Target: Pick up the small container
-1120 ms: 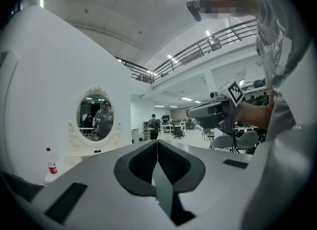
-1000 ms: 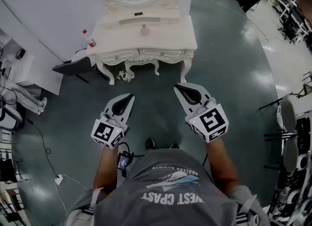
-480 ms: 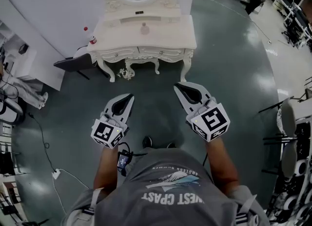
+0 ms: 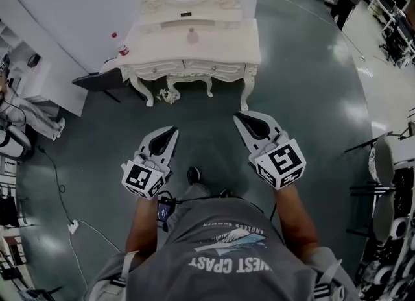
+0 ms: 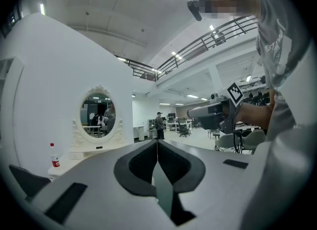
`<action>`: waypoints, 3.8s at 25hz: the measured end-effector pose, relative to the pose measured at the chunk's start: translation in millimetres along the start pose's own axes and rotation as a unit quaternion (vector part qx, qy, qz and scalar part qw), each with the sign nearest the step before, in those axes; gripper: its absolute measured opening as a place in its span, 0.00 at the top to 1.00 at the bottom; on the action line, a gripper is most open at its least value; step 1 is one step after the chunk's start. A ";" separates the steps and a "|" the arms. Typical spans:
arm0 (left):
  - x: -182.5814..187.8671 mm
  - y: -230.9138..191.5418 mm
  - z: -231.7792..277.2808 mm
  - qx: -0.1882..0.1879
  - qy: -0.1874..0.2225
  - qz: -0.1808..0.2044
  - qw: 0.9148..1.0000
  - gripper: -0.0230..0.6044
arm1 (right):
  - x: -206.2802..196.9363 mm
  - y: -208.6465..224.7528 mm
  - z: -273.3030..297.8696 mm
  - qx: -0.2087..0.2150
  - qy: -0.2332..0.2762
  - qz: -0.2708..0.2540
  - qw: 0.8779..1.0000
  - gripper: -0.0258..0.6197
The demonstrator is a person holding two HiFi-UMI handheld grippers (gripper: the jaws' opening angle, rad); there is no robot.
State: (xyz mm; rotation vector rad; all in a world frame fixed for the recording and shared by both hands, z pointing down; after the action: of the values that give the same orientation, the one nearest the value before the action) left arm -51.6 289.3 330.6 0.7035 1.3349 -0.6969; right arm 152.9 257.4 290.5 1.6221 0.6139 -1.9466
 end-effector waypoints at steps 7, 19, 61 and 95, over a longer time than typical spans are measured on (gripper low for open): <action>-1.8 -15.9 17.3 -0.017 0.002 0.000 1.000 0.93 | -0.5 13.8 8.2 -0.024 -0.003 0.004 1.000 0.92; -2.5 -57.0 52.6 -0.057 0.013 -0.006 0.998 0.94 | 2.3 32.2 34.0 -0.071 -0.015 0.009 0.997 0.92; -22.9 -274.9 116.9 -0.025 0.016 -0.023 0.999 0.93 | 28.9 141.6 258.2 -0.087 -0.025 0.004 0.996 0.92; -27.1 -320.6 180.2 0.133 -0.024 -0.039 0.990 0.94 | 47.1 253.2 382.9 0.069 -0.003 -0.003 0.998 0.92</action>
State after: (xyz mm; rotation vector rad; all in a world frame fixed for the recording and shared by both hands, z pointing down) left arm -198.0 -48.0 358.3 0.8438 1.2427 -0.9611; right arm 26.5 -186.1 309.2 1.6977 0.4922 -2.0380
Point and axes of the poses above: the fingertips, and each gripper's own axes: z forward along the fingers, y to its right, x out of its top, the point moved 4 cm from there along -z, backward along the fingers
